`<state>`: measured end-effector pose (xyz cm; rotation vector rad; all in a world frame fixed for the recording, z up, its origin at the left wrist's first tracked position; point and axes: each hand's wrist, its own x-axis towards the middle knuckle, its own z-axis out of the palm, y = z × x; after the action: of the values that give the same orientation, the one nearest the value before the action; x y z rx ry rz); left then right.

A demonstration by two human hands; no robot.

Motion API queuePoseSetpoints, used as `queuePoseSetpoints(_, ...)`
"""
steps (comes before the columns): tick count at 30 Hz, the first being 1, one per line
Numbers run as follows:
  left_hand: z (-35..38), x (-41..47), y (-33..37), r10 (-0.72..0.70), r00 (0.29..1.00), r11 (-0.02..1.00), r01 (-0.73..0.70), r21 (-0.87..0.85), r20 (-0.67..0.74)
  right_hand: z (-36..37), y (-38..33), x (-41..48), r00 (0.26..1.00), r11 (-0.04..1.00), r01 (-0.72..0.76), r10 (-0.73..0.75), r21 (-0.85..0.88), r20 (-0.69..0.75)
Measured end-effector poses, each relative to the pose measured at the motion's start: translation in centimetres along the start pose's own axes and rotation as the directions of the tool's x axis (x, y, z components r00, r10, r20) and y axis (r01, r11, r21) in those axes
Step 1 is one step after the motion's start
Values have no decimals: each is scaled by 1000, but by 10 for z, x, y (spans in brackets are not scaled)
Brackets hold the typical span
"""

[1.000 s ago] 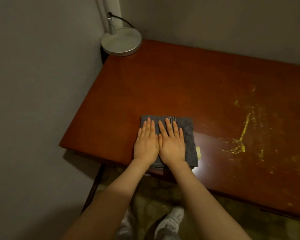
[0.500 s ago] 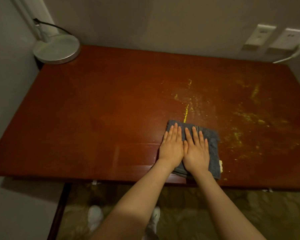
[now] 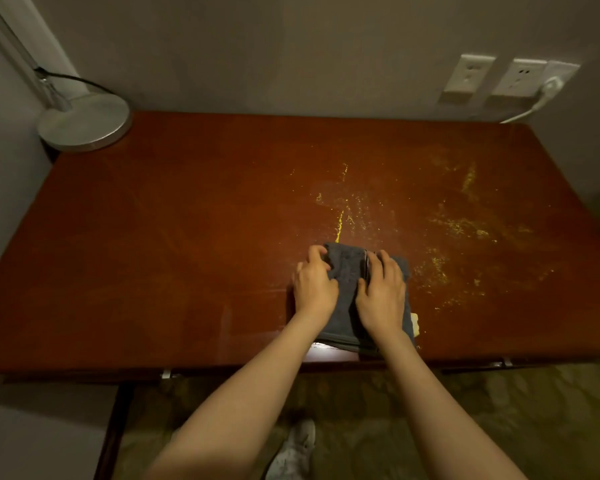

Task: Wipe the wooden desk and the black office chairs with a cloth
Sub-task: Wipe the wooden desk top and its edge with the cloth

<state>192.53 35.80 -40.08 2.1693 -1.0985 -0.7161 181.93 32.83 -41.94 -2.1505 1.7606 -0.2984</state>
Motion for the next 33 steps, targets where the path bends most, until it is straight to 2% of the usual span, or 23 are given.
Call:
queuePoseSetpoints(4, -13, -12, 1, 111, 994, 976, -106, -190, 14, -5, 4, -2, 997, 1000, -24, 25, 11, -68)
queuePoseSetpoints(8, -43, -28, -1, 302, 951, 924, -273, -268, 70, -12, -4, -7, 989, 991, 81, -66, 111, -134)
queuePoseSetpoints(10, -58, -35, -7, 321, 944, 916, -291, -277, 71, -9, -13, -12, 982, 981, 131, -108, 146, -153)
queuePoseSetpoints(15, -114, -46, -51, 231, 973, 927, -228, -299, -23, 13, -68, -39, 972, 966, 177, -141, 187, -189)
queuePoseSetpoints(21, -177, -55, -122, 17, 977, 960, -75, -271, -213, 65, -164, -77, 968, 952, 222, -189, 213, -163)
queuePoseSetpoints(25, -200, -52, -163, -102, 968, 988, 73, -134, -228, 94, -208, -97, 970, 951, 242, -234, 193, -65)
queuePoseSetpoints(28, -199, -50, -189, -25, 979, 990, 53, 132, -202, 111, -223, -114, 936, 945, 314, -323, 88, 141)
queuePoseSetpoints(30, -192, -50, -196, 34, 998, 955, -17, 296, -55, 119, -219, -117, 902, 930, 368, -362, 19, 235)
queuePoseSetpoints(32, -179, -53, -199, 65, 989, 899, -115, 422, 133, 119, -211, -112, 892, 919, 393, -375, -22, 252)
queuePoseSetpoints(33, -172, -54, -200, 68, 981, 872, -146, 467, 181, 118, -207, -109, 888, 915, 402, -380, -37, 259)
